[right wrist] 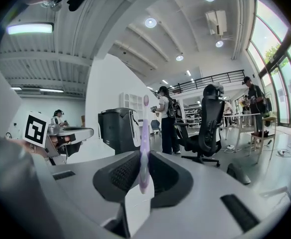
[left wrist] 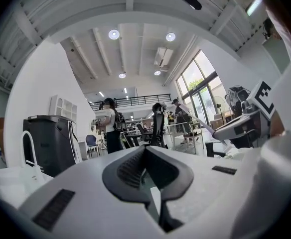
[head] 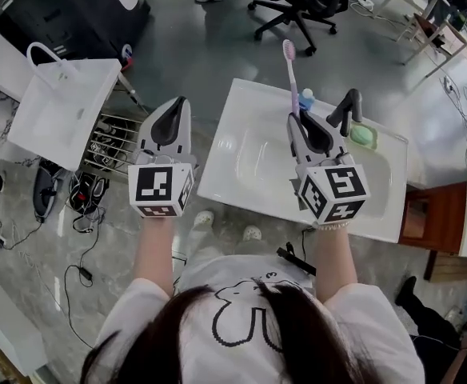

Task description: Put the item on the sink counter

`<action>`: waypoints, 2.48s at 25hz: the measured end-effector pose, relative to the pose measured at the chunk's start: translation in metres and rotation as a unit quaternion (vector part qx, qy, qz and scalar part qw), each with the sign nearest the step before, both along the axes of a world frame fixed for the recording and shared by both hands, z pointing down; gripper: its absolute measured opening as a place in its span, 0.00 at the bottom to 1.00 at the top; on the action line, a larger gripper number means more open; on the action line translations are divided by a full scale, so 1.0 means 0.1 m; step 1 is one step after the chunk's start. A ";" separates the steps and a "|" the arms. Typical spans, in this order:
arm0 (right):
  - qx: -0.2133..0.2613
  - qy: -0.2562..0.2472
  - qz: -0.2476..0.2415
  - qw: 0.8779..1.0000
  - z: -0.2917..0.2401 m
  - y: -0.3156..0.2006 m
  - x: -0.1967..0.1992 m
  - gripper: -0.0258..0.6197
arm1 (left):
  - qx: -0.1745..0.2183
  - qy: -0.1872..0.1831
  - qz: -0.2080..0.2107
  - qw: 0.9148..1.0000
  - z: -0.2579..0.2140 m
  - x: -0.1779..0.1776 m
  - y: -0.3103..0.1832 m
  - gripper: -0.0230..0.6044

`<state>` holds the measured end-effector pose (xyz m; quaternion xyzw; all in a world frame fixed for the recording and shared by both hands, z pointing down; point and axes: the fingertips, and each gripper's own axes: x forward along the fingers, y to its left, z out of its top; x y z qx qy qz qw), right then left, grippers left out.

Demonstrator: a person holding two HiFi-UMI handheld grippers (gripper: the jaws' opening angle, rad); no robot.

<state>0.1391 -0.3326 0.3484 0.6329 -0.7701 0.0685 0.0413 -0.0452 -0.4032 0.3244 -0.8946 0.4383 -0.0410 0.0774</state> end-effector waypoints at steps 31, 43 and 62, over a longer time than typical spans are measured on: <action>-0.202 -0.047 0.146 0.967 1.07 -0.99 -0.65 0.16 | -0.044 0.009 0.177 0.983 0.23 -0.10 -1.27 0.05; -0.328 -0.049 0.151 0.931 1.93 -1.31 -0.76 0.16 | -0.070 0.018 0.181 0.981 0.43 -0.10 -1.54 0.05; -0.440 -0.061 0.173 0.879 2.64 -1.33 -0.76 0.16 | -0.094 0.003 0.168 0.981 0.67 -0.21 -1.73 0.05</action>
